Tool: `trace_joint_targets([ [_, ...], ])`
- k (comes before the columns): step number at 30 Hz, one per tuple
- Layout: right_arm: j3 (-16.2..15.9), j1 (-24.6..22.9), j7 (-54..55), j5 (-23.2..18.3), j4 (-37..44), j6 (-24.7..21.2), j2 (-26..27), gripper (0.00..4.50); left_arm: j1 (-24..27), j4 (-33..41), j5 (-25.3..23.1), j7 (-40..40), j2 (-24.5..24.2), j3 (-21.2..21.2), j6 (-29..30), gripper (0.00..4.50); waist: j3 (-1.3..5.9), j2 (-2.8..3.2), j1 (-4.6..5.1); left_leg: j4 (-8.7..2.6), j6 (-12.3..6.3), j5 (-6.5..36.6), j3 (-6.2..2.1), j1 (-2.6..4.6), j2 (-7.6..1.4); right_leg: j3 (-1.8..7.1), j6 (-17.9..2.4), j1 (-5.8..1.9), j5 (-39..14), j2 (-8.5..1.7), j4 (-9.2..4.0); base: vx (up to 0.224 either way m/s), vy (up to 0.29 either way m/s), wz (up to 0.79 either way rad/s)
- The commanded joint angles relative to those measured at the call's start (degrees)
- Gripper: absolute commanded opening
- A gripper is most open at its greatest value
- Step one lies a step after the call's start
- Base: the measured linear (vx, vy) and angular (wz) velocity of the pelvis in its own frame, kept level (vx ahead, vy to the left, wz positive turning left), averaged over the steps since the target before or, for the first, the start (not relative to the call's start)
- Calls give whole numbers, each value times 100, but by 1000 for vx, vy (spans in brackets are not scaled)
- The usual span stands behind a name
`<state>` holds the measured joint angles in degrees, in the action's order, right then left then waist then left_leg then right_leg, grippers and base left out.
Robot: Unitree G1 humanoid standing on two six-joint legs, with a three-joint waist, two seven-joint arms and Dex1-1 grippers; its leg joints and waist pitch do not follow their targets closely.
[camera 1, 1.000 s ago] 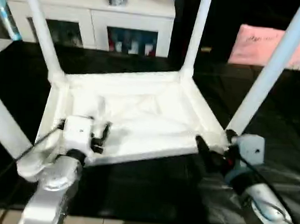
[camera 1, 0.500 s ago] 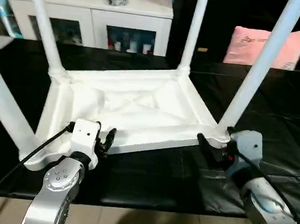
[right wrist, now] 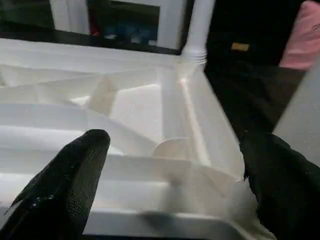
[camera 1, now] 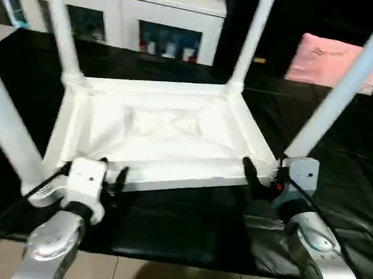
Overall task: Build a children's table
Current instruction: Move to table
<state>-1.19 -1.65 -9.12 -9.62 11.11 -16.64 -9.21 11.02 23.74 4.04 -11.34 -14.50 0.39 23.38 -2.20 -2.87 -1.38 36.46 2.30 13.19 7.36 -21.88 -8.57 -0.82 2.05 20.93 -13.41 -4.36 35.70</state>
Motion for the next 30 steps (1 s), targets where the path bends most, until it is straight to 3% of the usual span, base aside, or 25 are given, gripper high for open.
trace_joint_targets([
  [1,-72,-94,-100,8,55,76,-83,450,-74,113,65,-84,-20,7,72,260,167,160,-10,-650,129,1435,-77,106,-349,155,-981,-114,-370,-247,-403,0,0,0],
  [2,-72,-94,-100,8,55,76,-83,450,-74,113,65,-84,-20,7,72,260,164,143,-20,-652,166,1496,-70,105,-350,163,-946,-105,-468,-252,-413,0,0,0],
  [3,-75,-143,-178,-20,109,61,-130,450,-139,16,30,-76,-9,-37,17,260,174,172,-38,-653,208,1514,-76,103,-346,171,-902,-108,-527,-259,-406,0,0,0],
  [10,-102,-278,-584,-118,402,-78,-380,450,-492,-403,-12,-27,199,-225,24,260,182,188,-35,-641,222,1335,-43,62,-341,183,-794,-112,-523,-260,-425,0,0,0],
  [13,-66,-287,-622,-120,410,-68,-436,450,-484,-414,74,-108,182,-237,88,260,185,186,-19,-646,192,1245,-43,39,-343,178,-813,-129,-464,-266,-416,0,0,0],
  [15,-56,-290,-684,-118,422,-26,-500,450,-495,-487,136,-280,100,-274,99,260,197,216,-16,-627,163,1165,-29,69,-343,184,-875,-112,-311,-251,-412,0,0,0],
  [17,-67,-307,-801,-147,502,26,-560,450,-518,-558,255,-523,14,-312,51,260,200,209,-26,-626,120,1084,-17,73,-339,184,-900,-111,-200,-242,-407,0,0,0],
  [22,21,-525,-1311,-623,856,39,-712,450,-576,-667,508,-1158,-173,-403,-101,260,202,227,-50,-636,37,1036,-15,92,-369,178,-1000,-117,21,-253,-391,0,0,0],
  [24,381,-663,-1528,-957,932,76,-828,450,-700,-768,571,-1619,-404,-576,-272,260,201,198,-68,-642,-12,1109,-6,100,-378,185,-1019,-122,-87,-266,-395,0,0,0],
  [25,506,-688,-1571,-1023,917,91,-879,450,-762,-824,583,-1730,-458,-614,-286,260,194,231,-68,-654,-18,1122,-7,100,-373,187,-1015,-114,-116,-264,-403,0,0,0],
  [30,961,-795,-1791,-1115,792,140,-1258,450,-985,-1083,558,-2014,-609,-691,-333,260,194,234,-38,-642,3,1144,13,96,-365,189,-1058,-129,-234,-278,-428,0,0,0],
])
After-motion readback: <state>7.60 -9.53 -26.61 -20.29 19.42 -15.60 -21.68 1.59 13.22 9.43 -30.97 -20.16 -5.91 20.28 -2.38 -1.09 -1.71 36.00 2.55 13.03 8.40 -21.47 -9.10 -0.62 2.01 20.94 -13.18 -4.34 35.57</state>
